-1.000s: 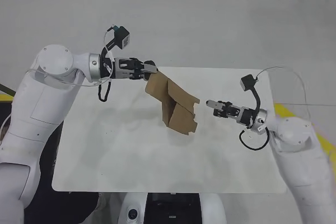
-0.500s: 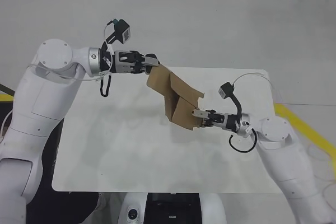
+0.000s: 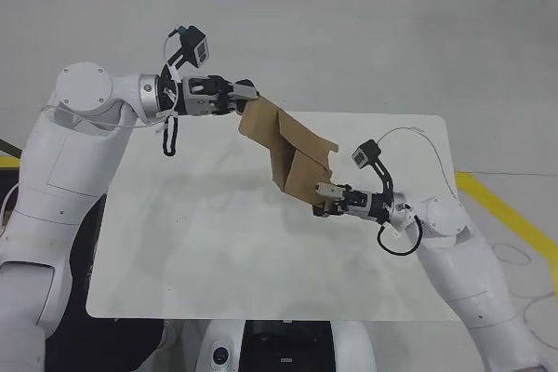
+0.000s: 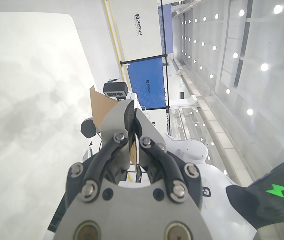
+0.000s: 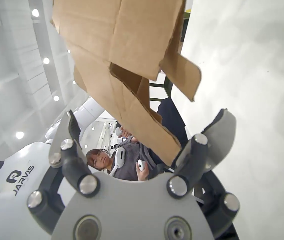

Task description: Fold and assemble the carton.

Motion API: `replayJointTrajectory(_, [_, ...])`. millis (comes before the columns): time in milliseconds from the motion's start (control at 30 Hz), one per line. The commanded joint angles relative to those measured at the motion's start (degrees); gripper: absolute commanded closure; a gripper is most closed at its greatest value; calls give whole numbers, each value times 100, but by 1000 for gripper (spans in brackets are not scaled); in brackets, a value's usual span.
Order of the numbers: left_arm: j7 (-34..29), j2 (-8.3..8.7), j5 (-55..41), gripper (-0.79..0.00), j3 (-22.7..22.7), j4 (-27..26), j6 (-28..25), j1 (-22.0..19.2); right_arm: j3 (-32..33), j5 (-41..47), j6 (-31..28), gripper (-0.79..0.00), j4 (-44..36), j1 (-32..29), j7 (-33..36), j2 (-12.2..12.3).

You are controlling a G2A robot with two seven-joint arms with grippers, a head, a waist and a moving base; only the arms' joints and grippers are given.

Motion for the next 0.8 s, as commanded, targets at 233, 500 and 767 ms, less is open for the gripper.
replayJointTrajectory(233, [-46, -31, -44, 0, -15, 119, -7, 40, 157, 445, -138, -363, 3, -80, -50, 1])
replayJointTrajectory(500, [-137, -41, -55, 0, -81, 248, -19, 59, 285, 496, -158, -271, -32, -131, -87, 21])
replayJointTrajectory(767, [-232, -46, -95, 0, -155, 374, -36, 94, 397, 538, -178, -191, -85, -181, -98, 40])
